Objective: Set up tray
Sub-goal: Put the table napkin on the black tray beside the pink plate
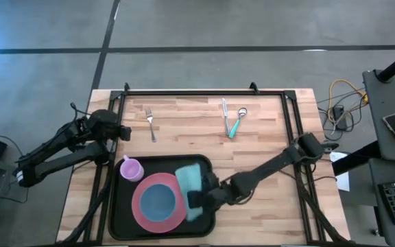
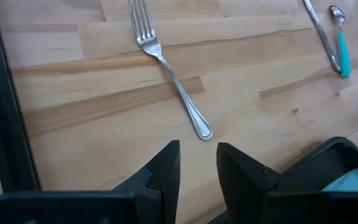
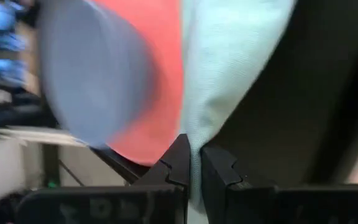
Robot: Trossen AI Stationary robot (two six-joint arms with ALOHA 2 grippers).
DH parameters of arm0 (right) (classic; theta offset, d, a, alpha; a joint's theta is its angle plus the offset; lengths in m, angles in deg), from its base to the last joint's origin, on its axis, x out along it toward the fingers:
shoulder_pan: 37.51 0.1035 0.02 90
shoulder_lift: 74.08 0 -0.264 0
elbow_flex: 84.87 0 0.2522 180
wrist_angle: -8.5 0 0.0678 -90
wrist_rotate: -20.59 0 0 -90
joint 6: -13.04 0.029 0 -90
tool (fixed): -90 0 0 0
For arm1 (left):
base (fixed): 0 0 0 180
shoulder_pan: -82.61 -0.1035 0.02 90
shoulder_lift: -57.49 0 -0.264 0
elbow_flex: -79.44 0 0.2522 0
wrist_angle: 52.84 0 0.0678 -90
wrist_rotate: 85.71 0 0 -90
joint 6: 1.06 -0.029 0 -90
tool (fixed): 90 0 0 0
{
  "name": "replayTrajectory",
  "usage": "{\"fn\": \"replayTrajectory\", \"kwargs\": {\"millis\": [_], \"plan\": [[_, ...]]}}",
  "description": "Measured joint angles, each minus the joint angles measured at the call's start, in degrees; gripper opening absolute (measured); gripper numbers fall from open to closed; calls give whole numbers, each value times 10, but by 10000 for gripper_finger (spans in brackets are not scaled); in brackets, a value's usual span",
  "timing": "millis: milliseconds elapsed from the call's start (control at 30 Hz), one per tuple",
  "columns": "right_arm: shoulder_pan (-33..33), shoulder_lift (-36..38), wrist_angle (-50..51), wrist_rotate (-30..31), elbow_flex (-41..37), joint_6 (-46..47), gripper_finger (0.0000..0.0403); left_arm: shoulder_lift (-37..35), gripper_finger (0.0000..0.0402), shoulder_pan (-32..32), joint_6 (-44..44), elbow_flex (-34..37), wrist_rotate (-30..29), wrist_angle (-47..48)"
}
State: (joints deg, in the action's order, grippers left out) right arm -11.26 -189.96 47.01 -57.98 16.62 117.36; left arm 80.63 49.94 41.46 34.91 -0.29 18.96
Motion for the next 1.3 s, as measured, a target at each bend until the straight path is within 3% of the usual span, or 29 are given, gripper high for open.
{"fn": "replayTrajectory", "kwargs": {"millis": [100, 267, 533, 867, 1100, 1300], "plan": [[14, -32, -14, -39, -2, 49, 12, 0, 86, 0, 0, 0, 0, 0], [38, -65, -30, -33, 9, 113, 12, -1, 86, 0, 0, 0, 1, 0], [57, -63, 137, 20, 41, 183, 12, -1, 86, 0, 0, 0, 2, 0], [56, -78, 113, 5, 60, 186, 12, -1, 86, 0, 0, 0, 2, 0], [58, -81, 228, -16, 83, 219, 12, -1, 86, 0, 0, 0, 2, 0], [54, -81, 177, -20, 90, 190, 12, 0, 86, 0, 0, 0, 2, 0]]}}
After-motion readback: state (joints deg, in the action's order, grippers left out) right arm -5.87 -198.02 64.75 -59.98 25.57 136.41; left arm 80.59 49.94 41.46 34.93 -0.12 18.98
